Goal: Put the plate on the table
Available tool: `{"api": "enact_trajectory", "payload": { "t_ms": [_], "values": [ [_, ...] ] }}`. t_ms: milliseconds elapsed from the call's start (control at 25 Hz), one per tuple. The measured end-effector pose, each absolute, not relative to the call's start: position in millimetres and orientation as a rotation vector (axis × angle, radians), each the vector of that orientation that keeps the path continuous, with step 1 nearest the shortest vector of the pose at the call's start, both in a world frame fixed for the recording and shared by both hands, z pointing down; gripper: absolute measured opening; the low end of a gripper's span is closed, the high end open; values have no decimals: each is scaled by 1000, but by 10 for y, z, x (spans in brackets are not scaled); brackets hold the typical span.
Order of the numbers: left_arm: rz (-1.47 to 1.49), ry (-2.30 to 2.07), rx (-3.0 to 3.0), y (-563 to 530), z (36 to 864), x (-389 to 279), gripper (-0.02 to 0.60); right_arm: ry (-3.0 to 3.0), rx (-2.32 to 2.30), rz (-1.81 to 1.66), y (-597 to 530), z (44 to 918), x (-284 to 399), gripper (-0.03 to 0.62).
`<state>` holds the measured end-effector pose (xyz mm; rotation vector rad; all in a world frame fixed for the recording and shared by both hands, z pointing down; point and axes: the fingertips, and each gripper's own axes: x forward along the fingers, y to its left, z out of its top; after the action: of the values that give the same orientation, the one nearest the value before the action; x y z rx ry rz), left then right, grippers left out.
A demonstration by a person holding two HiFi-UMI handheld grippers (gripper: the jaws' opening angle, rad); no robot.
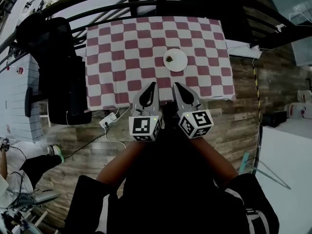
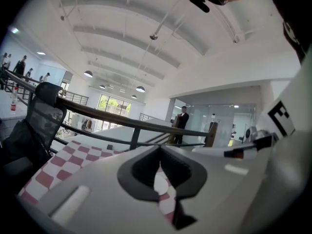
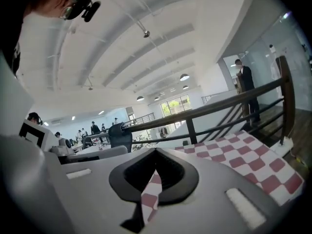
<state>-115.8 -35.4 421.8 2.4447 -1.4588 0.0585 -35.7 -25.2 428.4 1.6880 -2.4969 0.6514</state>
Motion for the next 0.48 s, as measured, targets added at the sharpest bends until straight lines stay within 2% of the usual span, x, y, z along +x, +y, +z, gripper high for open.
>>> {"api": "enact_trajectory", "payload": {
  "t_ms": [480],
  "values": [
    [97, -1464, 2527, -65, 4199, -1092, 9, -2497, 1713, 467, 9, 4171, -499, -2]
  ]
}}
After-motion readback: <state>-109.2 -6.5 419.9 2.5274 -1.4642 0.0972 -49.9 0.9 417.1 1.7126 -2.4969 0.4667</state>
